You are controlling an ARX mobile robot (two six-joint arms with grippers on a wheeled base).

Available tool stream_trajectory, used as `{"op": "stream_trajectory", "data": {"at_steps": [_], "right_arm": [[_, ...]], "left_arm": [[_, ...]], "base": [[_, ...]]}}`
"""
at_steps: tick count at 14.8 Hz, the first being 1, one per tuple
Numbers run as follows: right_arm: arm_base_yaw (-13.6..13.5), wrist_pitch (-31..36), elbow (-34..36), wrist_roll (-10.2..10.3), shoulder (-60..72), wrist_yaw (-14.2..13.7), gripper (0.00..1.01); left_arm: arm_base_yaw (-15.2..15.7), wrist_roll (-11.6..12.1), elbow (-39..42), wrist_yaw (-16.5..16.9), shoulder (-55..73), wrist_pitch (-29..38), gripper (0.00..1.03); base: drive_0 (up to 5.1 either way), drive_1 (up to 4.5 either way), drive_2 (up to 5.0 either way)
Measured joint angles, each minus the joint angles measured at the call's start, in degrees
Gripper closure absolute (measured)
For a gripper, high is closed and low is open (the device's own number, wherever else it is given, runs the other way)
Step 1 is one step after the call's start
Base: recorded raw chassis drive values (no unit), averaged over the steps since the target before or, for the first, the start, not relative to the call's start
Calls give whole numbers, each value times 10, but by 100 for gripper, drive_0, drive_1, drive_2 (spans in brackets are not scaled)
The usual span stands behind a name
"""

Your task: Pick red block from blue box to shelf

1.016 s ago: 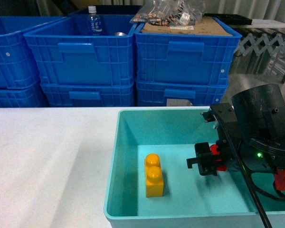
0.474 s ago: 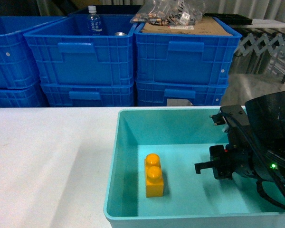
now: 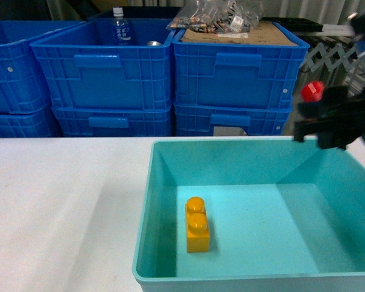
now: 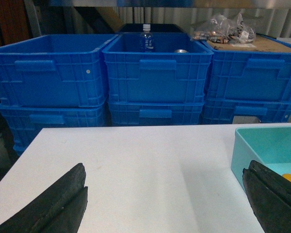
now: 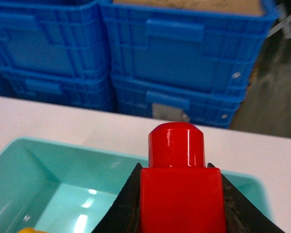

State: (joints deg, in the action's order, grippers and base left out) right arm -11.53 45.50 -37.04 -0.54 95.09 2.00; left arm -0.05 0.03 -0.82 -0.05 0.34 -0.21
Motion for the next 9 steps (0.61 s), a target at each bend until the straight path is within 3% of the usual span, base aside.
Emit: {"op": "stream_trajectory", "data": {"at_steps": [2, 3, 6, 9], "right_arm": [[52, 73, 106, -24, -128, 12, 74], [71, 81, 157, -38, -167, 19, 74], [112, 52, 257, -49, -286, 22, 74], [90, 39, 320, -40, -370, 6, 74]], "left_arm": [[0, 0, 0, 0, 0, 0, 5], [0, 0, 0, 0, 0, 0, 5], [0, 0, 0, 0, 0, 0, 5], [0, 0, 0, 0, 0, 0, 5]], "base": [[0, 0, 0], [0, 0, 0], [0, 0, 0], [0, 0, 0]]}}
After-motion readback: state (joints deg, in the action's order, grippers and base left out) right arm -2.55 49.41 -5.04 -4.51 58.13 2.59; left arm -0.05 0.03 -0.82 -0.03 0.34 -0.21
